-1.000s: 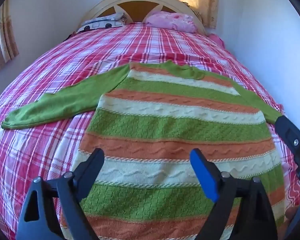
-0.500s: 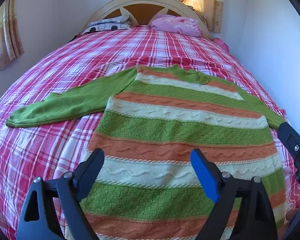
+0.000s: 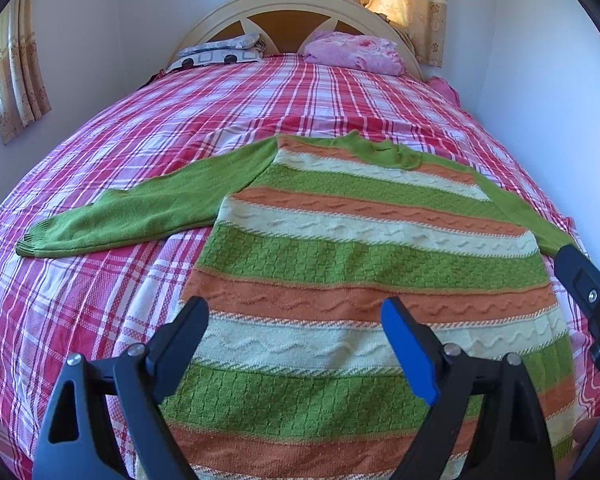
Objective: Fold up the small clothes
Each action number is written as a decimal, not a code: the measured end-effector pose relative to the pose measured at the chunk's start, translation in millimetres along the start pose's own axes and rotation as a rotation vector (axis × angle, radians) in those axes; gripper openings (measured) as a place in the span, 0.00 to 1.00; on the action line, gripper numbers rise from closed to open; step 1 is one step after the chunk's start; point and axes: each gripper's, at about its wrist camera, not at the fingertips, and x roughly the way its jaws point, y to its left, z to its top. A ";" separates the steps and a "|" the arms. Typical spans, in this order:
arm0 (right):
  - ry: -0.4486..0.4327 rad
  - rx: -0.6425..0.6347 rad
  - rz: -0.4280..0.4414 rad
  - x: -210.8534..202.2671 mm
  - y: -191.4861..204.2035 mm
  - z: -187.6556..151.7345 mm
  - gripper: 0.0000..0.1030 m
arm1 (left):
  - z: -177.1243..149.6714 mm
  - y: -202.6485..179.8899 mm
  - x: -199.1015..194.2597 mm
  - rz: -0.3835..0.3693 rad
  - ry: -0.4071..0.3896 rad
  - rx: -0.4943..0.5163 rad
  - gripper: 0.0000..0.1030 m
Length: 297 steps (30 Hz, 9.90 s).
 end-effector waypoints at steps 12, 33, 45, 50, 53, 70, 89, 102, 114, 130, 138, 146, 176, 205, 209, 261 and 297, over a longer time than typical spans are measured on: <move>0.012 0.001 0.003 2.0 0.3 -1.5 0.99 | -1.7 1.4 1.2 0.000 0.004 -0.002 0.88; 0.020 -0.003 0.006 3.1 1.7 -4.7 0.99 | -4.7 -1.5 1.6 -0.001 0.008 0.000 0.88; 0.025 -0.006 0.009 4.2 4.1 -6.5 0.99 | -5.1 -0.2 1.7 -0.001 0.013 -0.001 0.88; 0.027 -0.006 0.009 4.5 2.9 -6.6 0.99 | -5.8 -1.1 1.8 0.000 0.016 0.001 0.88; 0.032 -0.004 0.010 4.9 0.8 -7.3 0.99 | -6.4 -1.6 2.1 0.001 0.017 0.003 0.88; 0.046 0.014 -0.007 17.3 -26.0 -2.6 0.99 | 0.7 1.1 14.0 0.008 -0.015 0.020 0.88; 0.107 0.710 -0.241 70.5 -414.5 35.0 0.76 | 22.9 2.7 84.2 0.147 -0.047 0.066 0.95; 0.154 0.879 -0.257 132.8 -470.4 33.1 0.46 | 15.9 13.7 99.8 0.069 0.055 -0.011 1.00; 0.070 0.606 -0.334 95.5 -429.8 84.0 0.07 | 17.4 15.0 101.1 0.048 0.060 -0.023 1.00; 0.015 -0.086 0.008 125.9 -65.8 156.5 0.07 | 12.9 90.6 51.1 0.060 -0.117 -0.106 1.00; 0.085 -0.265 0.151 165.9 88.5 98.3 0.07 | 2.5 149.0 67.7 0.033 -0.065 -0.296 1.00; 0.167 -0.311 0.212 192.9 151.8 57.6 0.07 | -1.1 143.1 79.0 0.024 -0.020 -0.316 1.00; 0.359 -0.162 0.488 217.2 176.0 19.2 0.16 | 0.8 136.9 91.9 0.079 0.056 -0.245 1.00; 0.243 -0.194 0.342 164.5 115.9 -15.1 0.57 | 7.6 309.8 38.8 0.269 -0.205 -0.741 0.94; 0.246 -0.199 0.339 165.7 116.4 -16.0 0.57 | 7.8 352.3 64.6 0.283 -0.129 -0.860 0.79; 0.263 -0.004 0.482 174.8 84.7 -14.3 0.57 | 26.2 74.0 50.3 -0.104 -0.109 -0.158 0.88; 0.151 -0.219 0.509 140.6 145.9 113.2 0.06 | -16.6 96.0 64.4 -0.097 -0.041 -0.315 0.90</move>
